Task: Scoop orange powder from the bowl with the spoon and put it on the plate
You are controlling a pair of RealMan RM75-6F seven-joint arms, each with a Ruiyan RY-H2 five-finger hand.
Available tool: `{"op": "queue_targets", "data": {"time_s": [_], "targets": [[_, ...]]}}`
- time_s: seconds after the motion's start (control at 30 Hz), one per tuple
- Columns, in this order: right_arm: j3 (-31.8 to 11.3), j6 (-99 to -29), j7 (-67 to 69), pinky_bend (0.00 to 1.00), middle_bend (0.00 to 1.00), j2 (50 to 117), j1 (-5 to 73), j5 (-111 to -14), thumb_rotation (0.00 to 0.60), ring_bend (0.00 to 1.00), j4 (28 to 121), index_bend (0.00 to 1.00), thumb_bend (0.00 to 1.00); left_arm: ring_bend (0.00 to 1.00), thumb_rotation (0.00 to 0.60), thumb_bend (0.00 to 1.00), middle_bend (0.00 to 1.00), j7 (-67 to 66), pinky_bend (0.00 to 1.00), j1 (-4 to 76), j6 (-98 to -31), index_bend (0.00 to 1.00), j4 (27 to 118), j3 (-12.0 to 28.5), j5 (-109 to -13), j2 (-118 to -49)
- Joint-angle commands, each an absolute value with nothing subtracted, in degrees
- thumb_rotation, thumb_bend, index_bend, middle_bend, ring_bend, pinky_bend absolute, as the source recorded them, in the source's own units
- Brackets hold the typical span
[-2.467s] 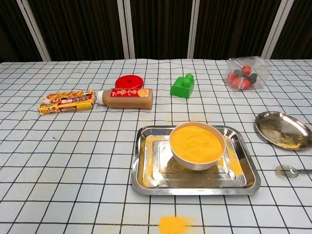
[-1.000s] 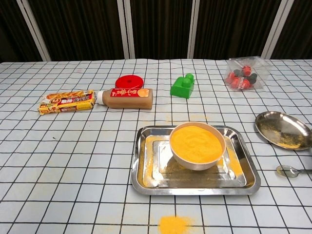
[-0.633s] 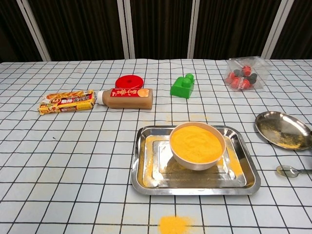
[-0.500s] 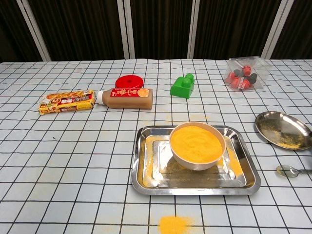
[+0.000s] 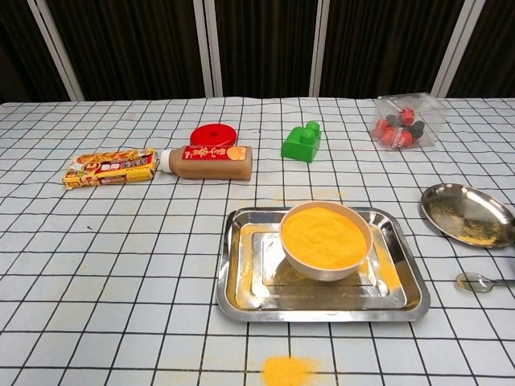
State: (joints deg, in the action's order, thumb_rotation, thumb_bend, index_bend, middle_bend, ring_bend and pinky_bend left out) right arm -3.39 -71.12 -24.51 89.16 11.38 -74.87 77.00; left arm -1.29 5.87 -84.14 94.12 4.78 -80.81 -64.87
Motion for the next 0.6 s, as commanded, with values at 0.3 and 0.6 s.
{"op": "queue_targets", "data": {"time_s": [0.3, 0.6], "targets": [[-3.0, -70.7, -24.8, 0.00, 0.18, 89.2, 11.5, -74.6, 0.600, 0.00, 76.7, 0.51, 0.39, 0.00, 0.600, 0.00, 0.00, -1.1, 0.00, 5.8, -84.2, 0.00, 94.1, 4.8, -80.8, -64.8], [-2.8, -70.6, -24.8, 0.00, 0.18, 89.4, 11.6, -74.6, 0.600, 0.00, 76.4, 0.51, 0.39, 0.00, 0.600, 0.00, 0.00, -1.1, 0.00, 5.8, -84.1, 0.00, 94.1, 4.8, -80.8, -64.8]]}}
